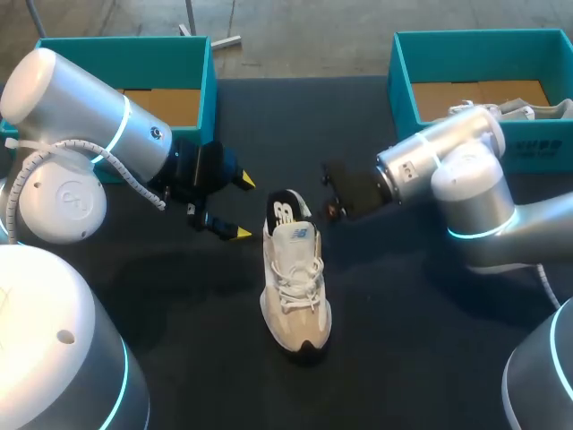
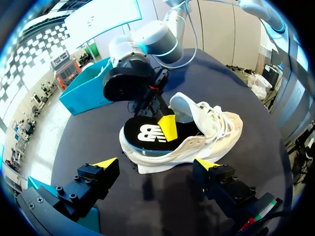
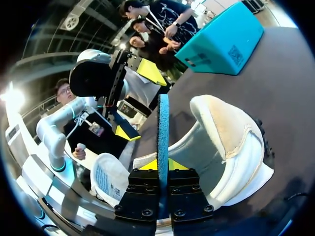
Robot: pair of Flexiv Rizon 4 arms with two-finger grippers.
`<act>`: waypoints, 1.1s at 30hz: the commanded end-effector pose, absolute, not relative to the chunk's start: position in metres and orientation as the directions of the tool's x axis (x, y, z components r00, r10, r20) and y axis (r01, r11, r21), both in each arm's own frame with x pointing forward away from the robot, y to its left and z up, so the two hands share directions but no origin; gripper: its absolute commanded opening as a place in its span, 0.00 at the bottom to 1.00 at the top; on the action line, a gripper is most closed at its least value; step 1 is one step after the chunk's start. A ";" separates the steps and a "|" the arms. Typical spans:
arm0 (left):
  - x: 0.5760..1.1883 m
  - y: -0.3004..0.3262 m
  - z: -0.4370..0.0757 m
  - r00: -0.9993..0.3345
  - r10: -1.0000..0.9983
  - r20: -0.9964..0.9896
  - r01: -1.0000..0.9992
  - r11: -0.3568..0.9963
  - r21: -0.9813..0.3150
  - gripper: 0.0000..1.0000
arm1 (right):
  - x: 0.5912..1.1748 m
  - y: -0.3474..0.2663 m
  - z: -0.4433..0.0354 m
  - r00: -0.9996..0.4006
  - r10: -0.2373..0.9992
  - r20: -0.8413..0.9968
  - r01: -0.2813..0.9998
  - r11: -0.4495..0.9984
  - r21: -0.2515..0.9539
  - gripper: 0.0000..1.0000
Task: Take the shoe out of the shoebox, open the shoe tongue, remove and reinsert the insole, then place the shoe into the shoebox
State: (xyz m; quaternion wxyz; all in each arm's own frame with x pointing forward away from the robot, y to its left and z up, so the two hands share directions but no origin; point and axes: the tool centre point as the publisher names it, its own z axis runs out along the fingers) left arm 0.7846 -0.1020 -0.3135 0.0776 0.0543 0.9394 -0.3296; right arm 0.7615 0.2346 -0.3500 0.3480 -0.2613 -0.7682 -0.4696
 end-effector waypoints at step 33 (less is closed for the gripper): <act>0.784 -0.102 -0.313 -0.982 0.051 -0.182 0.153 0.779 -0.608 1.00 | 0.776 0.233 -0.347 -0.635 0.077 0.769 0.714 0.439 0.545 0.00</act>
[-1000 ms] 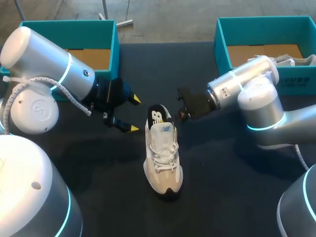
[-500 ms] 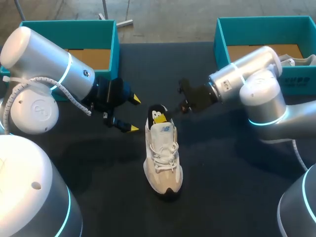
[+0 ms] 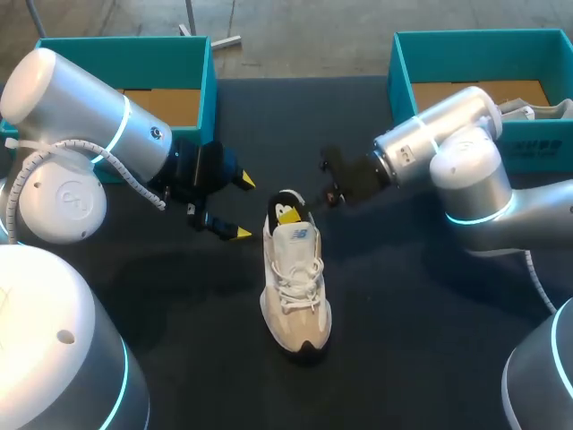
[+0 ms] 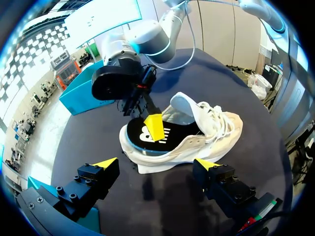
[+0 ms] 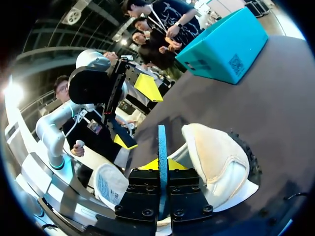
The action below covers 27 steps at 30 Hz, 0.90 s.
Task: Take the shoe out of the shoebox, open the shoe tongue, remove and reinsert the insole, then place the shoe into the shoebox
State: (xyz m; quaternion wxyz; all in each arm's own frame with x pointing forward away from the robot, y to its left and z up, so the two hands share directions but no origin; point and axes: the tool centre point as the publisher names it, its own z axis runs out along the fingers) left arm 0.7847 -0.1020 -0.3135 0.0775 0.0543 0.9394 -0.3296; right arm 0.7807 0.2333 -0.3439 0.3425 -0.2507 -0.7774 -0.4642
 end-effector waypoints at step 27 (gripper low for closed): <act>0.784 -0.102 -0.313 -0.982 0.051 -0.182 0.153 0.779 -0.608 1.00 | 0.763 0.240 -0.345 -0.624 0.094 0.776 0.719 0.458 0.523 0.18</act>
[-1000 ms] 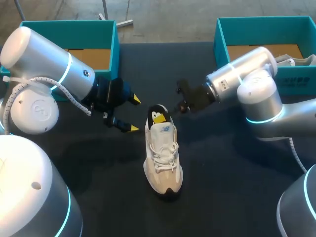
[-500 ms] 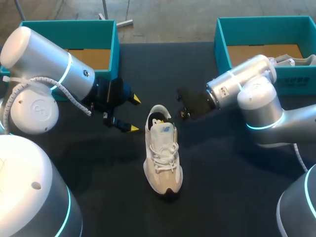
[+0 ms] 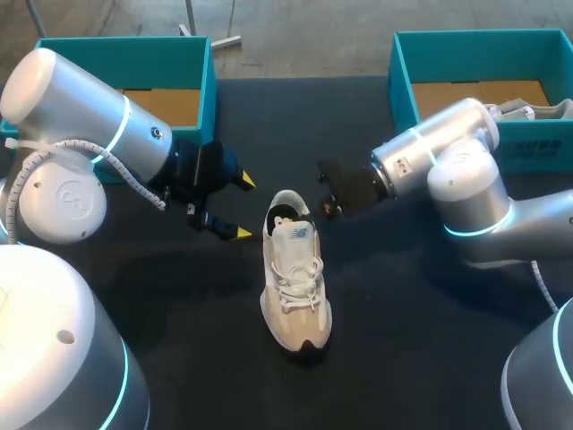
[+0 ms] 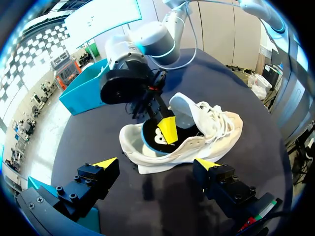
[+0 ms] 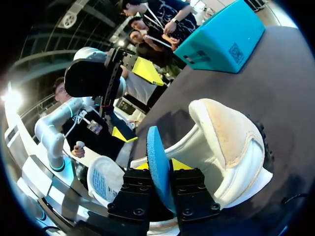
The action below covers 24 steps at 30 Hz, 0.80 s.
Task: Take the shoe out of the shoebox, open the shoe tongue, remove and reinsert the insole, then place the shoe into the shoebox
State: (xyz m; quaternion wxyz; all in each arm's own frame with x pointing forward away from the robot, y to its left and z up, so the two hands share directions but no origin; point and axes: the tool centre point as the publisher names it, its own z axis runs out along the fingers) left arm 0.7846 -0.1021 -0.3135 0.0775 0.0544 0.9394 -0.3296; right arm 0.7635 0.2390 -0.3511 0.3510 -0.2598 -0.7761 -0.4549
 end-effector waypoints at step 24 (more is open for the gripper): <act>0.784 -0.102 -0.313 -0.982 0.051 -0.182 0.153 0.779 -0.608 1.00 | 0.779 0.239 -0.321 -0.692 0.116 0.713 0.674 0.458 0.580 0.34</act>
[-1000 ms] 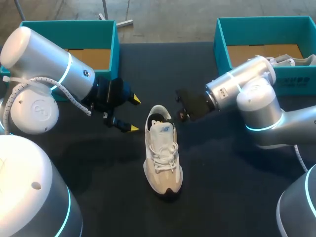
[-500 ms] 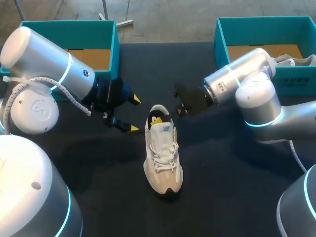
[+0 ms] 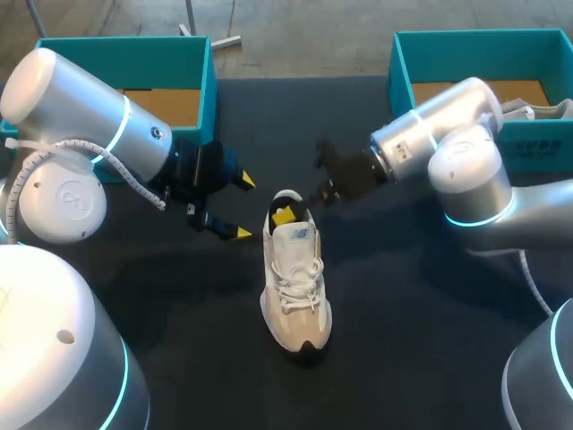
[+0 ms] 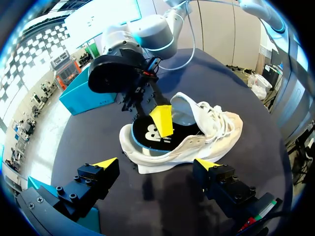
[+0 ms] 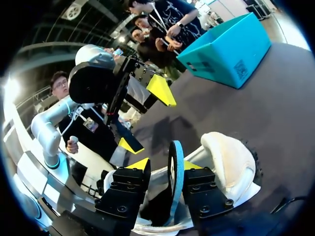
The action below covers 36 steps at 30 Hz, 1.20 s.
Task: Take the shoe out of the shoebox, open the shoe tongue, remove and reinsert the insole, then place the shoe into the shoebox
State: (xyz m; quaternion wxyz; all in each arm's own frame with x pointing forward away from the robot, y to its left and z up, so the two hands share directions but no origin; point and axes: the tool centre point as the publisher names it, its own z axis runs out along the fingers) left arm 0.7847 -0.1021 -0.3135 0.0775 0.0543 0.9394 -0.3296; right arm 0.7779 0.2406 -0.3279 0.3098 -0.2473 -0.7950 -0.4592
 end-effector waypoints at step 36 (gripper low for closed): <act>0.784 -0.102 -0.313 -0.982 0.051 -0.182 0.153 0.779 -0.608 1.00 | 0.777 0.249 -0.336 -0.658 0.090 0.748 0.685 0.484 0.544 0.11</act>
